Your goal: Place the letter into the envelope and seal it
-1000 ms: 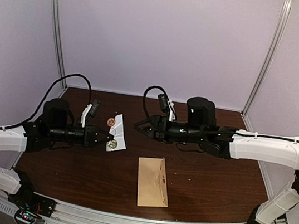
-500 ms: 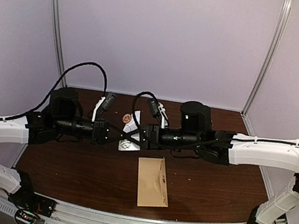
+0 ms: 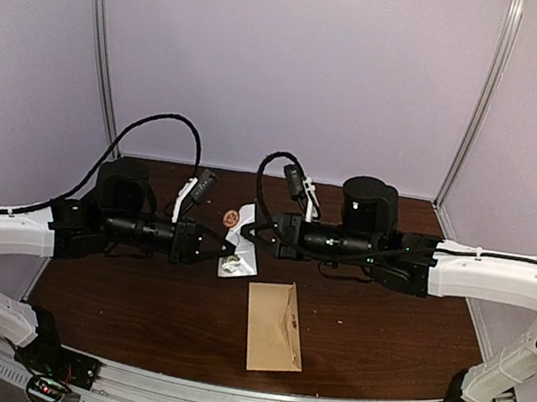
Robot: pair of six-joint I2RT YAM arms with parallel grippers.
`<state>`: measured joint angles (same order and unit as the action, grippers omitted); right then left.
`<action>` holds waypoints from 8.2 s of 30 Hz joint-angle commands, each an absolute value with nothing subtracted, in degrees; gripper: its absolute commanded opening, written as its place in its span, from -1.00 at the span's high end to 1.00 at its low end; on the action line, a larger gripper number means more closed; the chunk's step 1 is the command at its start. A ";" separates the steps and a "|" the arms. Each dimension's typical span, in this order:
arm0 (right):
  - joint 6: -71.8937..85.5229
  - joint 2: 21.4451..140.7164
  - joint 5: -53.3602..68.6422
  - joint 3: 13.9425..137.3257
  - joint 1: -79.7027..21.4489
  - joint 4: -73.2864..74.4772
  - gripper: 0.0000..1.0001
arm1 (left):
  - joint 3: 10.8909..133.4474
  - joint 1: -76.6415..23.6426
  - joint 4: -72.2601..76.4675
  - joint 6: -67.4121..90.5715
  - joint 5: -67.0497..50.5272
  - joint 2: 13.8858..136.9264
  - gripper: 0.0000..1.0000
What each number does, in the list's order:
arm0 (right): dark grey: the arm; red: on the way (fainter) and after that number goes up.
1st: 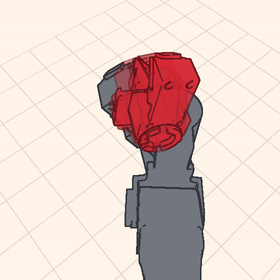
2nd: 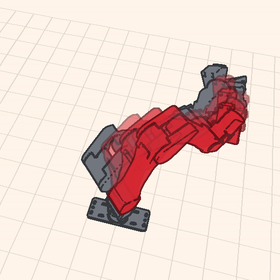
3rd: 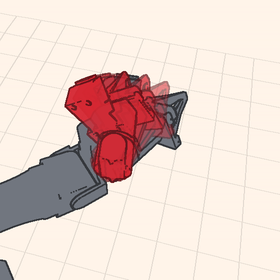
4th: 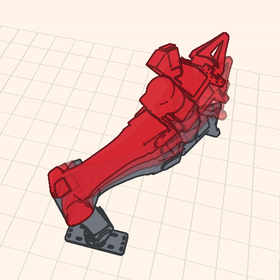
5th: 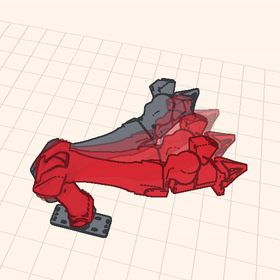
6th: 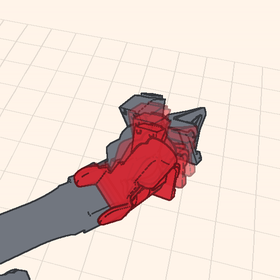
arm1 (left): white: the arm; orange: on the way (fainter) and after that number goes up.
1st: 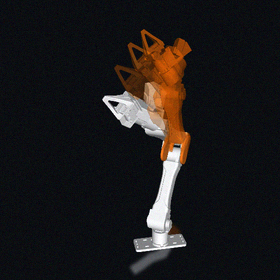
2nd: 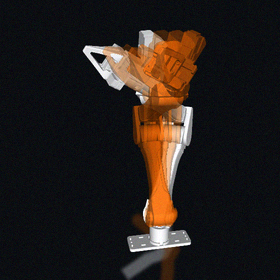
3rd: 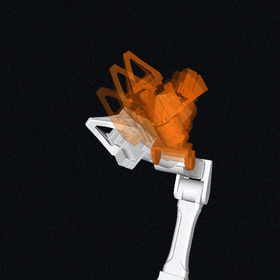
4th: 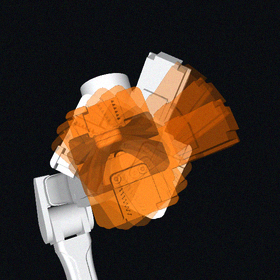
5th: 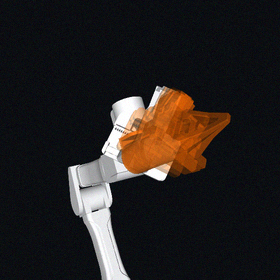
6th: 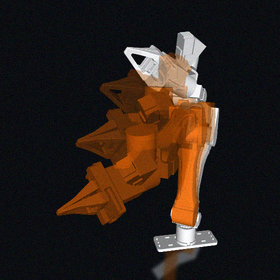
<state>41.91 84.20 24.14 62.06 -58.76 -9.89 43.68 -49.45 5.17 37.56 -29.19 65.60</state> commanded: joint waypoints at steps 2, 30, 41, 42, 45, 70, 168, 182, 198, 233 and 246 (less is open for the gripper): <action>42.00 83.88 23.79 61.33 -58.98 -11.35 0.66 | 45.69 -50.05 6.50 36.45 -28.21 66.09 0.89; 39.94 79.09 26.89 58.10 -58.62 -13.41 1.00 | 43.58 -48.74 9.27 48.28 -24.03 58.62 -0.19; 39.25 78.05 28.33 58.01 -58.62 -12.56 1.00 | 44.23 -47.55 11.57 54.31 -25.83 59.77 0.15; 39.28 78.05 28.63 58.07 -58.62 -12.57 1.00 | 44.04 -47.48 11.69 54.74 -25.52 59.78 0.16; 39.17 78.20 29.11 58.18 -58.58 -12.57 1.00 | 43.75 -47.24 12.70 55.53 -25.67 60.05 0.18; 39.02 79.88 30.76 59.24 -58.62 -11.54 1.00 | 42.28 -46.93 16.54 58.44 -26.48 62.21 0.51; 56.97 72.41 22.57 26.51 -50.12 -18.51 0.80 | 39.99 -49.44 13.27 52.29 -24.77 74.58 1.00; 61.63 84.78 21.41 25.10 -54.97 -29.11 0.87 | 40.04 -49.83 15.01 52.61 -25.56 76.04 1.00; 65.67 93.64 20.26 23.09 -55.71 -32.26 0.91 | 41.29 -50.99 17.73 52.18 -26.98 82.23 1.00; 66.09 96.12 19.60 24.25 -55.80 -30.21 0.94 | 51.94 -57.15 20.16 46.89 -20.29 108.94 1.00; 66.36 97.06 19.97 24.43 -55.81 -30.94 0.96 | 52.47 -57.22 17.10 44.80 -17.50 110.17 1.00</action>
